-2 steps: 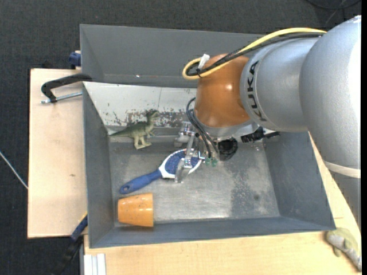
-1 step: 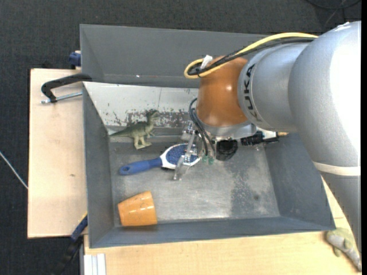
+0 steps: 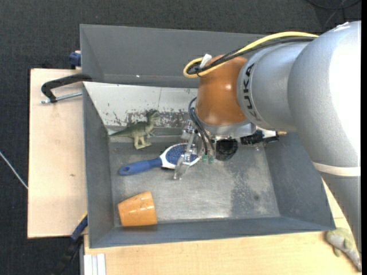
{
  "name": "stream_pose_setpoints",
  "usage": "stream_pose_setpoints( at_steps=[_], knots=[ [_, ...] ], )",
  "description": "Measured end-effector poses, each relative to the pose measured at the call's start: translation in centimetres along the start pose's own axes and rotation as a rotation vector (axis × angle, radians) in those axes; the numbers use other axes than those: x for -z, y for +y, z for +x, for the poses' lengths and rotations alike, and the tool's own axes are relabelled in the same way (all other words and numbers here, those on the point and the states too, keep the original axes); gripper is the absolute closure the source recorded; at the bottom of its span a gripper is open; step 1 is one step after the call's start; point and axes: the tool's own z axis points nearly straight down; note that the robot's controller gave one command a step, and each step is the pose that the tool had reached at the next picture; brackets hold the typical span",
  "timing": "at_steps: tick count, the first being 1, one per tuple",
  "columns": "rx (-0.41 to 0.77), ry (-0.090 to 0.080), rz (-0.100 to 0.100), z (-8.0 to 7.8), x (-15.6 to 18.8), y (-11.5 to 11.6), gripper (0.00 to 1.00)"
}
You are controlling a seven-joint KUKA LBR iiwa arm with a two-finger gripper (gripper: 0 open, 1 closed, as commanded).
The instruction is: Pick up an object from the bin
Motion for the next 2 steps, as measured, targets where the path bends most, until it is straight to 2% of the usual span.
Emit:
stream_pose_setpoints(
  at_steps=[1,2],
  knots=[
    [-0.001,-0.006,-0.002,-0.2,0.2,0.0,1.00],
    [0.001,-0.006,-0.001,-0.4,7.3,0.2,1.00]
  ],
)
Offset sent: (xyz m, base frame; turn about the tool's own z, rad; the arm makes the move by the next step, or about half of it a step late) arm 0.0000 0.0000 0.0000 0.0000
